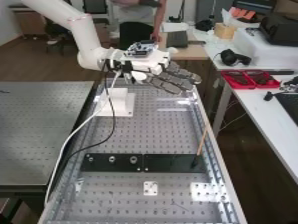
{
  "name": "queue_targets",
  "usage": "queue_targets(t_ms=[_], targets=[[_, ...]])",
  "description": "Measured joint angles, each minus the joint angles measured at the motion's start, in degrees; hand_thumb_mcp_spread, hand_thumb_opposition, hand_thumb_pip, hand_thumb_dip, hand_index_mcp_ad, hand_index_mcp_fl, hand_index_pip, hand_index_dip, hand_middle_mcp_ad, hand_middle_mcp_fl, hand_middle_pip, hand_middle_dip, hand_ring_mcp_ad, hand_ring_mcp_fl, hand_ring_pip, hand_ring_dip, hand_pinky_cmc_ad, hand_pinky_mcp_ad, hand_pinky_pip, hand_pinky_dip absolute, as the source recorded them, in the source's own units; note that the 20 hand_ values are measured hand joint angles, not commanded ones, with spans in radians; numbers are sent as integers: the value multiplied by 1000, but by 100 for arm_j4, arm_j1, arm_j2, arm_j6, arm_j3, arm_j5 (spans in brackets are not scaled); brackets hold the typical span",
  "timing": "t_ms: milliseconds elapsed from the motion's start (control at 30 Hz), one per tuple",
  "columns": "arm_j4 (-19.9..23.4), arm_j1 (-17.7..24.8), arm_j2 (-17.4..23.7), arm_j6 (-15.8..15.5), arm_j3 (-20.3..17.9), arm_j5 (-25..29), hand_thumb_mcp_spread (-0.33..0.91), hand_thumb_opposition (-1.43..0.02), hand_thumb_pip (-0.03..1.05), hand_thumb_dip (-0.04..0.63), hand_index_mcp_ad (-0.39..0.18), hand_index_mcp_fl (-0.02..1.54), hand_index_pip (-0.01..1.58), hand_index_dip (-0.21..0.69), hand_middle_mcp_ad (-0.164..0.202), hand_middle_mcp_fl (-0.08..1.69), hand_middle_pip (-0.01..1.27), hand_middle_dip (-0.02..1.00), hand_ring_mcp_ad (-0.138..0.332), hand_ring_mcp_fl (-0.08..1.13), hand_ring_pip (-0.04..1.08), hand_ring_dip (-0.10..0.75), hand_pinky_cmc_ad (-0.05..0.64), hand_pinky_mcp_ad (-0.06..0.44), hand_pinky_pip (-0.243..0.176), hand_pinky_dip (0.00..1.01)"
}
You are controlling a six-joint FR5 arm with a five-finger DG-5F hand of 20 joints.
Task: Grab the pcb board and place it in the clear container
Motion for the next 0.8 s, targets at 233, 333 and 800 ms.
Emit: queue_targets(t_ms=[233,333,800], targets=[[-349,101,-204,338,247,-426,660,-937,370,204,-187,709,970,417,12,140,140,141,182,65,91,-2,290,152,-66,180],[-459,114,-289,462,323,-520,660,-937,370,208,-187,709,970,417,12,140,140,141,185,65,91,-2,290,152,-66,180],[-921,127,-680,995,551,-734,660,-937,370,208,-187,709,970,417,9,140,140,141,183,63,91,-2,291,152,-65,180]])
